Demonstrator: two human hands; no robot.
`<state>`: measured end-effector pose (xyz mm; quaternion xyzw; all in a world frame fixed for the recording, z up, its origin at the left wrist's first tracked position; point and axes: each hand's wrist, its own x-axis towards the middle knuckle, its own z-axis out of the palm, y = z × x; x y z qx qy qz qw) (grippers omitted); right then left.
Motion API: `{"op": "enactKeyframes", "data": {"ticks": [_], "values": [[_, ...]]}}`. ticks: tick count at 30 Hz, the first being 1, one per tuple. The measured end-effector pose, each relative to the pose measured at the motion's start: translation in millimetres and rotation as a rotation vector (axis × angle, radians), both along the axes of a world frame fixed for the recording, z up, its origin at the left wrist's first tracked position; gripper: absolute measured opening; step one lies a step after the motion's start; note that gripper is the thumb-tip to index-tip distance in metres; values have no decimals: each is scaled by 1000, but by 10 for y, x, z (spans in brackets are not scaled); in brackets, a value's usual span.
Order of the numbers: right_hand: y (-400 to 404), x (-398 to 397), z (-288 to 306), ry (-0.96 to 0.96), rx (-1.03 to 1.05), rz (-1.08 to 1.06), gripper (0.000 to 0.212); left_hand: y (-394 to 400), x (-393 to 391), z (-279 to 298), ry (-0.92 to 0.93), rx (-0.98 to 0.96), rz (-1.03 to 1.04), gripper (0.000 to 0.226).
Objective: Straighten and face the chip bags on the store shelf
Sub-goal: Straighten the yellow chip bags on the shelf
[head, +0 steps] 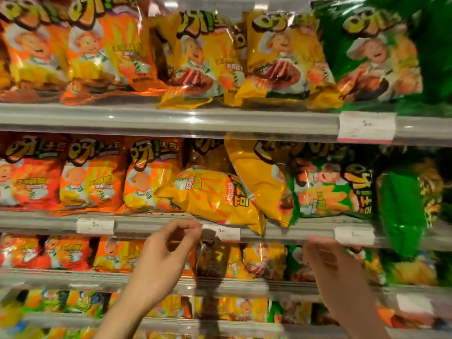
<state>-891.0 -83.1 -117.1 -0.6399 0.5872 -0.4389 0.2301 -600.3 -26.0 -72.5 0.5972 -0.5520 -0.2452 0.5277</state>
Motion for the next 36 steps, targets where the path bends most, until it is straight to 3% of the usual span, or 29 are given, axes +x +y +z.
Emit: {"op": "enactKeyframes", "data": {"ticks": [2, 4, 9, 12, 16, 20, 29, 32, 36], "values": [[-45, -2, 139, 32, -42, -4, 28, -62, 15, 104, -36, -28, 1, 10], [-85, 51, 311, 77, -90, 4, 14, -147, 66, 222, -103, -69, -25, 9], [-255, 343, 713, 156, -213, 37, 19, -422, 313, 418, -308, -258, -1, 9], [-462, 582, 863, 332, -245, 52, 48, -655, 488, 417, -523, -361, 68, 15], [-666, 829, 831, 375, -129, 85, 87, -979, 596, 467, -764, -279, -10, 31], [-735, 918, 734, 333, -124, 42, 93, -1302, 568, 621, -1028, -101, -176, 55], [-705, 836, 631, 218, -158, 75, 90, -1763, 354, 1022, -1040, 522, -411, 100], [-723, 774, 618, 189, -144, 82, 90, -1766, 245, 1050, -1021, 526, -451, 95], [-742, 699, 660, 112, -121, 75, 87, -1672, 216, 1026, -988, 365, -389, 83]]}}
